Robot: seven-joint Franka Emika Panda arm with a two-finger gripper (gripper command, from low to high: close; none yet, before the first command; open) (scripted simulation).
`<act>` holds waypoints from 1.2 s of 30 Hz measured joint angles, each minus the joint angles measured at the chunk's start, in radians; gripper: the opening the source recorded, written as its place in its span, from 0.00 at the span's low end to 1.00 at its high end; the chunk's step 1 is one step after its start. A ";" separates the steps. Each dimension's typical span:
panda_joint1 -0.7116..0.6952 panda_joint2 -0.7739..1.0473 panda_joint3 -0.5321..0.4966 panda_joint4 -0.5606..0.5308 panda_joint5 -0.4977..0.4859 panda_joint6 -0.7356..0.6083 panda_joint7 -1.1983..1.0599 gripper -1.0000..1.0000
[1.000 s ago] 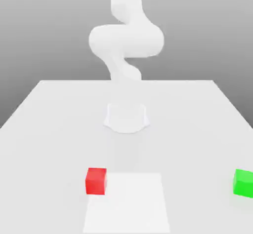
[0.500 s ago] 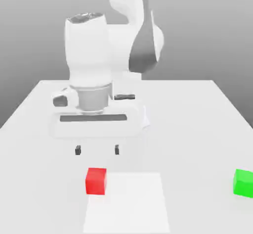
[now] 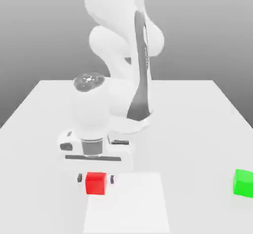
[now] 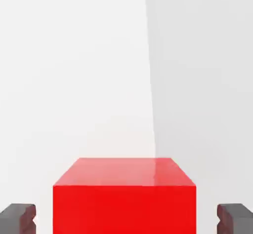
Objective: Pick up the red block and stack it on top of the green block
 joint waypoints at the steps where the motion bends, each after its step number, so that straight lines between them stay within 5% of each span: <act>1: 0.000 0.000 0.000 0.000 -0.001 0.000 0.001 0.00; 17: 0.021 -0.243 -0.063 -0.033 -0.167 -0.206 0.120 0.00; 25: 0.021 -0.224 0.180 0.069 -0.218 -0.287 0.083 0.00; 36: 0.455 -0.044 0.444 0.312 -0.303 -0.370 -0.005 0.00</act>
